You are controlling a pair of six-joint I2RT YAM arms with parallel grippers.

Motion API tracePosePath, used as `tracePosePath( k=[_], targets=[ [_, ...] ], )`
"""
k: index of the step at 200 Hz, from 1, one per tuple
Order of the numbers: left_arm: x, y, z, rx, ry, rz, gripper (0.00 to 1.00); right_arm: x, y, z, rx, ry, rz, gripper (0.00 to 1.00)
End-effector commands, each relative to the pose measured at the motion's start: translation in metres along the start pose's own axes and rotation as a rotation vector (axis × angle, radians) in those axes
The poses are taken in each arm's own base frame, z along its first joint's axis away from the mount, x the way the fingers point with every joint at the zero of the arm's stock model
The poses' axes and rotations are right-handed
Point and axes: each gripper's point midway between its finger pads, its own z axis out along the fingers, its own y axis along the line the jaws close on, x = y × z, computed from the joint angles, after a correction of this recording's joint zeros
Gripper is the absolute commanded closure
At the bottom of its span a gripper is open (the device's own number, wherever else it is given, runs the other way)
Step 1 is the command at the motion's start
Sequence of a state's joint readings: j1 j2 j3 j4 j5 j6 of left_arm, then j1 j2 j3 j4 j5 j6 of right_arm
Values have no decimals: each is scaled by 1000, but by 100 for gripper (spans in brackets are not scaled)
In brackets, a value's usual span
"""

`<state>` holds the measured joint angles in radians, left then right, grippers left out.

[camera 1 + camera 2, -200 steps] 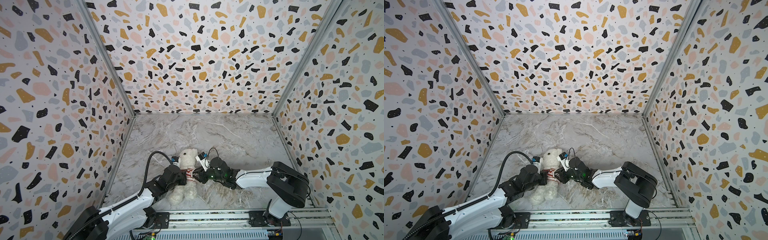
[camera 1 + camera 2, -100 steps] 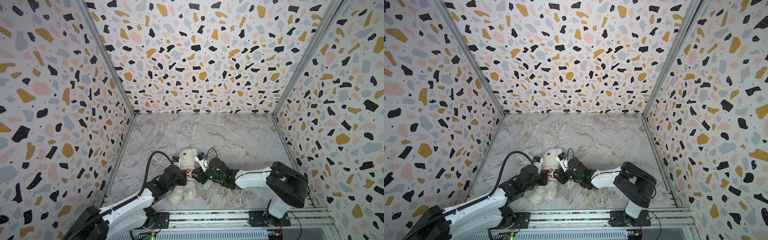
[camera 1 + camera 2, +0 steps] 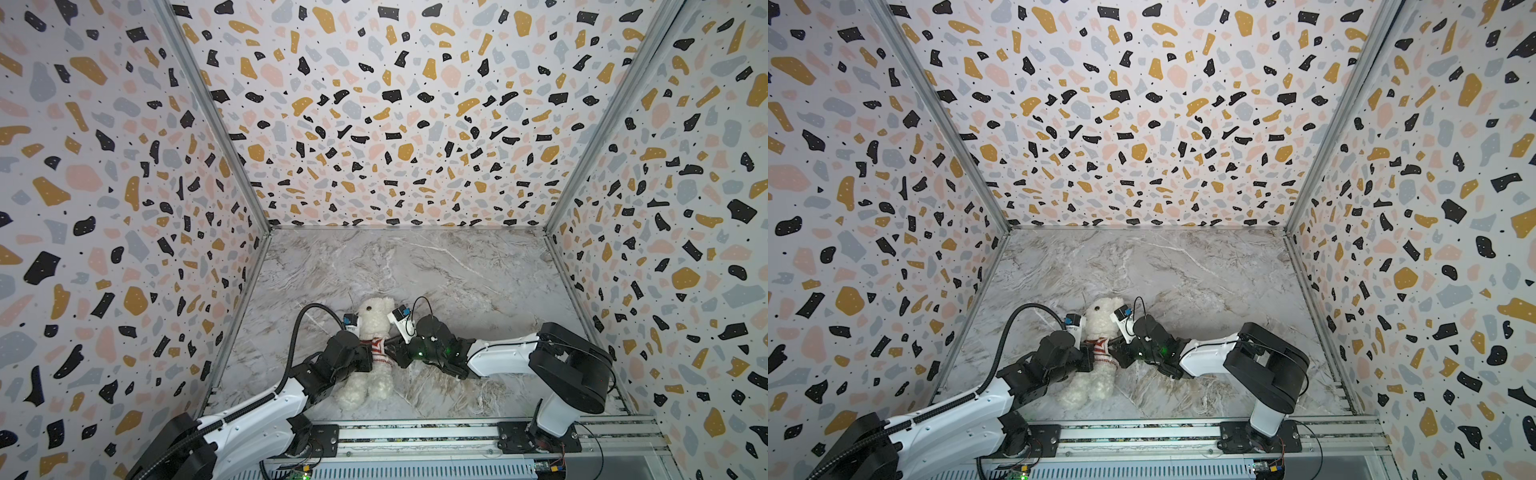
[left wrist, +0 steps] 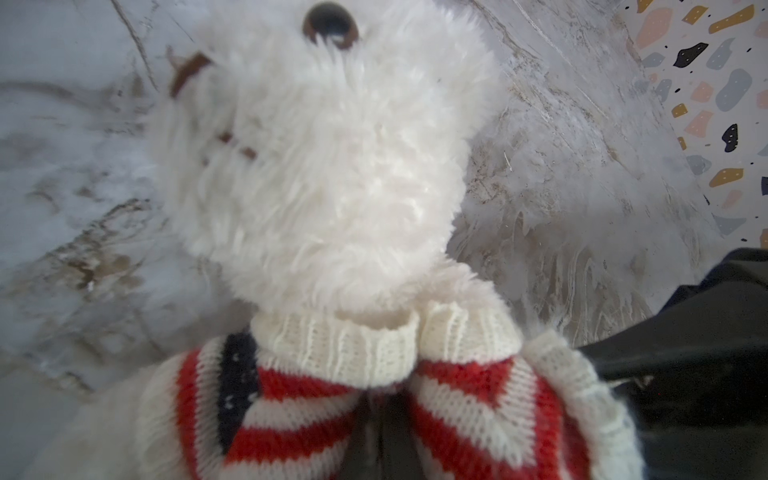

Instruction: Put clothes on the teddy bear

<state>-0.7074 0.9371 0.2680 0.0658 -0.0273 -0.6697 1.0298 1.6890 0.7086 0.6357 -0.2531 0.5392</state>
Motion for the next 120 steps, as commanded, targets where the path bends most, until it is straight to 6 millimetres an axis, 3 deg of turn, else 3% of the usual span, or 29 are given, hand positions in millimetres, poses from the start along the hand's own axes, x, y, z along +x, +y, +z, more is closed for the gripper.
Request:
tracePosePath(
  k=[1, 47, 120],
  targets=[
    [37, 19, 2, -47, 127, -3, 100, -2, 9, 4, -20, 7, -11, 85],
    [37, 23, 2, -65, 115, -25, 100, -8, 8, -8, 2, -7, -29, 100],
    [24, 36, -4, -50, 54, -126, 100, -9, 15, -38, -22, -40, -73, 100]
  ],
)
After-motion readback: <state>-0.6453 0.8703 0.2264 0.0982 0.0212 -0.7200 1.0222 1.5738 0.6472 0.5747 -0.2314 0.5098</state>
